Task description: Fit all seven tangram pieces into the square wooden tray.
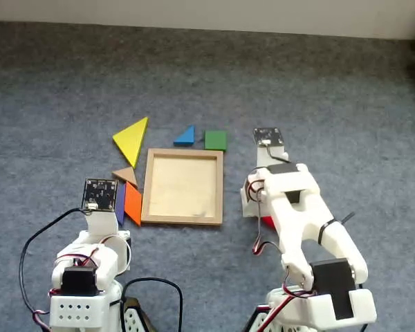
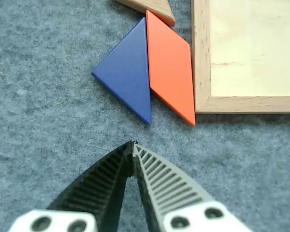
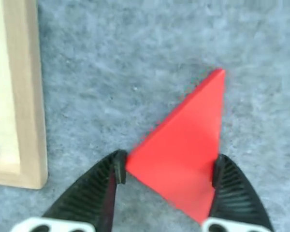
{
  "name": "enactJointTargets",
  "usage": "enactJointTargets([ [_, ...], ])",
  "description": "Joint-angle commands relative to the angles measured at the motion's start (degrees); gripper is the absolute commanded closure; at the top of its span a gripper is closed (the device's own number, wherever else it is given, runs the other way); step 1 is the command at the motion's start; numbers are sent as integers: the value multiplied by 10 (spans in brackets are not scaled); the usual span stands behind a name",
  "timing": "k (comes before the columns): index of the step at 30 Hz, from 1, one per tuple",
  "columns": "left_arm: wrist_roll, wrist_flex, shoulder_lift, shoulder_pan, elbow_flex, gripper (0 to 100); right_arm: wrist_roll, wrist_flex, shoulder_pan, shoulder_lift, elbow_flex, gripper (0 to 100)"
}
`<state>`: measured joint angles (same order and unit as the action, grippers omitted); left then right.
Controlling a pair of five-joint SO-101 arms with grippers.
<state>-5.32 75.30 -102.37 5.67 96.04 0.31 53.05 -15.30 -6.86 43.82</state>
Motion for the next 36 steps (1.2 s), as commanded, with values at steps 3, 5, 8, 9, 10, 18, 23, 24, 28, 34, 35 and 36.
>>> enactJointTargets([
  [3, 4, 3, -7, 8, 11, 993, 18, 7, -27, -97, -36, 825],
  [5, 4, 3, -7, 8, 11, 993, 18, 7, -37, -116, -36, 827],
  [8, 4, 3, -7, 8, 11, 993, 18, 7, -48, -127, -36, 827],
  [9, 4, 3, -7, 8, 11, 993, 18, 7, -54, -129, -38, 828],
  [10, 4, 3, -7, 8, 11, 993, 18, 7, -61, -129, -39, 828],
  [18, 4, 3, -7, 8, 11, 993, 18, 36, -83, -124, -71, 824],
  [23, 4, 3, -7, 8, 11, 993, 17, 39, -35, -123, -76, 693],
  [24, 4, 3, -7, 8, 11, 993, 17, 37, -29, -123, -76, 665],
  [28, 4, 3, -7, 8, 11, 993, 17, 35, -24, -95, -80, 651],
  [34, 4, 3, -7, 8, 11, 993, 18, 40, -3, 8, -145, 651],
  [35, 4, 3, -7, 8, 11, 993, 18, 40, 4, 23, -157, 651],
  [36, 4, 3, -7, 8, 11, 993, 19, 45, 9, 39, -168, 651],
])
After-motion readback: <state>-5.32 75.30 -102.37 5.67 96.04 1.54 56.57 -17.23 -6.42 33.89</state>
